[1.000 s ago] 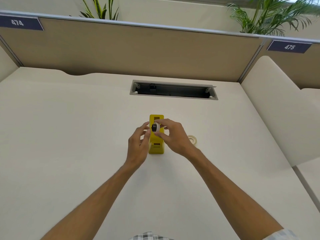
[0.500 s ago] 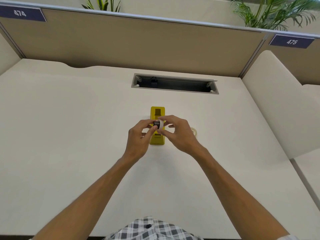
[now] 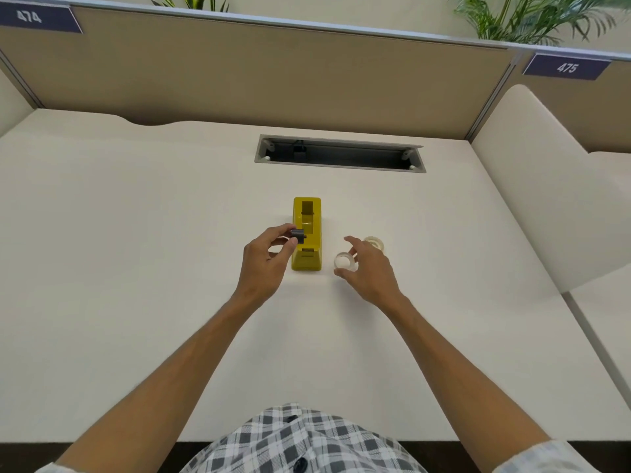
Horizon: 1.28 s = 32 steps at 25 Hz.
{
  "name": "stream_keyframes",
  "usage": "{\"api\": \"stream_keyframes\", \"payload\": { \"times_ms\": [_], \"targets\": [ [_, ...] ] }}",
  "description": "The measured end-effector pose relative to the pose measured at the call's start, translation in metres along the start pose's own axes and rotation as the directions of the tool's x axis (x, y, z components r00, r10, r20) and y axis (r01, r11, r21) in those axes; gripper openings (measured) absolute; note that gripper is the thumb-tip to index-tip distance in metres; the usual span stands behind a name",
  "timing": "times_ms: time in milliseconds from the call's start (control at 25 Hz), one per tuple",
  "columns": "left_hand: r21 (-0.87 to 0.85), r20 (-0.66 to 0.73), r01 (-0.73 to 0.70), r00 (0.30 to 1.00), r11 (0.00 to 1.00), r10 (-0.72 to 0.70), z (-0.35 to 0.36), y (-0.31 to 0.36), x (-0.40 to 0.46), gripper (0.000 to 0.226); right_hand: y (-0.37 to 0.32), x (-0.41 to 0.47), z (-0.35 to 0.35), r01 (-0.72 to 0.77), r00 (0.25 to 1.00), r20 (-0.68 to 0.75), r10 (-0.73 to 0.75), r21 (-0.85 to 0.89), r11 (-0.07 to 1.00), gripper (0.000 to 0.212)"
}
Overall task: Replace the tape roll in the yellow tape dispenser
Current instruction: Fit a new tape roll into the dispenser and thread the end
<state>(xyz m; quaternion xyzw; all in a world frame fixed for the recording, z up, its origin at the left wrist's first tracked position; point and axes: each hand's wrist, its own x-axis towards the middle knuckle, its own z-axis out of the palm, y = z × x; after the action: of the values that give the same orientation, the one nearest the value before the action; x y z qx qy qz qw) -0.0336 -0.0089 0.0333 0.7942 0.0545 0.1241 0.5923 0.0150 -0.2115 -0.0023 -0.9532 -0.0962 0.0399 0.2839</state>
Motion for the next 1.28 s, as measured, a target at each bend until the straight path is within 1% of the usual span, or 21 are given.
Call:
{"api": "stream_keyframes", "payload": {
  "times_ms": [200,240,320,360,400,480,520,600,720,800,920,1040,1120,1160,1200,1240,1280],
  "targets": [
    [-0.013,0.012,0.004,1.000,1.000,-0.004,0.001,0.001,-0.005,0.025,0.011,-0.004,0.010,-0.081,0.994,0.071,0.080,0.013,0.997,0.065],
    [-0.012,0.017,0.006,1.000,1.000,-0.006,0.001,0.001,-0.006,0.025,0.009,-0.005,0.009,-0.085,0.994,0.063,0.085,-0.003,0.996,0.064],
    [-0.024,0.028,0.020,0.999,1.000,-0.020,0.000,0.003,-0.007,0.026,-0.002,-0.008,0.002,-0.070,0.997,-0.027,0.070,0.005,0.998,0.059],
    [-0.038,0.034,0.030,0.999,0.999,-0.029,0.000,0.004,-0.007,0.026,-0.010,-0.011,-0.003,-0.047,0.995,-0.089,0.055,0.084,0.995,0.053],
    [-0.056,0.042,0.037,0.999,0.998,-0.034,-0.001,0.006,-0.007,0.026,-0.021,-0.014,-0.008,-0.012,0.991,-0.128,0.041,0.213,0.977,0.045],
    [-0.099,0.068,0.044,0.997,0.994,-0.037,-0.001,0.011,-0.009,0.027,-0.042,-0.021,-0.018,0.057,0.994,-0.108,-0.006,0.479,0.876,0.029],
    [-0.122,0.088,0.047,0.995,0.991,-0.036,-0.001,0.013,-0.010,0.027,-0.051,-0.024,-0.021,0.072,0.996,-0.077,-0.035,0.556,0.828,0.025],
    [-0.154,0.119,0.037,0.993,0.987,-0.019,0.000,0.018,-0.012,0.029,-0.065,-0.027,-0.025,0.078,0.997,-0.039,-0.069,0.639,0.765,0.018],
    [-0.187,0.128,0.006,0.992,0.982,0.019,-0.002,0.024,-0.014,0.036,-0.069,-0.026,-0.028,0.061,0.998,-0.034,-0.053,0.729,0.682,0.010],
    [-0.178,0.123,-0.002,0.992,0.984,0.024,-0.004,0.026,-0.011,0.038,-0.068,-0.025,-0.029,0.049,0.999,-0.023,-0.048,0.762,0.645,0.011],
    [-0.180,0.131,0.059,0.991,0.982,-0.035,-0.004,0.024,-0.006,0.023,-0.066,-0.024,-0.030,0.043,0.998,-0.011,-0.054,0.783,0.620,0.021],
    [-0.205,0.165,0.106,0.984,0.973,-0.072,0.000,0.023,-0.007,0.022,-0.063,-0.023,-0.033,0.026,0.997,0.027,-0.079,0.802,0.597,0.028],
    [-0.222,0.166,0.117,0.983,0.968,-0.080,0.001,0.025,-0.007,0.021,-0.056,-0.018,-0.036,0.001,0.996,0.051,-0.069,0.794,0.608,0.029],
    [-0.231,0.162,0.125,0.983,0.965,-0.088,0.002,0.025,-0.006,0.021,-0.049,-0.013,-0.035,-0.003,0.998,0.039,-0.041,0.761,0.649,0.029],
    [-0.236,0.156,0.135,0.983,0.962,-0.100,0.002,0.025,-0.006,0.021,-0.039,-0.007,-0.033,0.005,1.000,-0.011,0.003,0.679,0.734,0.029],
    [-0.239,0.152,0.148,0.982,0.960,-0.114,0.002,0.025,-0.005,0.021,-0.026,0.002,-0.032,0.011,0.995,-0.086,0.042,0.539,0.842,0.030],
    [-0.242,0.151,0.162,0.980,0.957,-0.128,0.001,0.025,-0.003,0.021,-0.011,0.010,-0.031,0.001,0.987,-0.149,0.057,0.364,0.931,0.033]
  ]
}}
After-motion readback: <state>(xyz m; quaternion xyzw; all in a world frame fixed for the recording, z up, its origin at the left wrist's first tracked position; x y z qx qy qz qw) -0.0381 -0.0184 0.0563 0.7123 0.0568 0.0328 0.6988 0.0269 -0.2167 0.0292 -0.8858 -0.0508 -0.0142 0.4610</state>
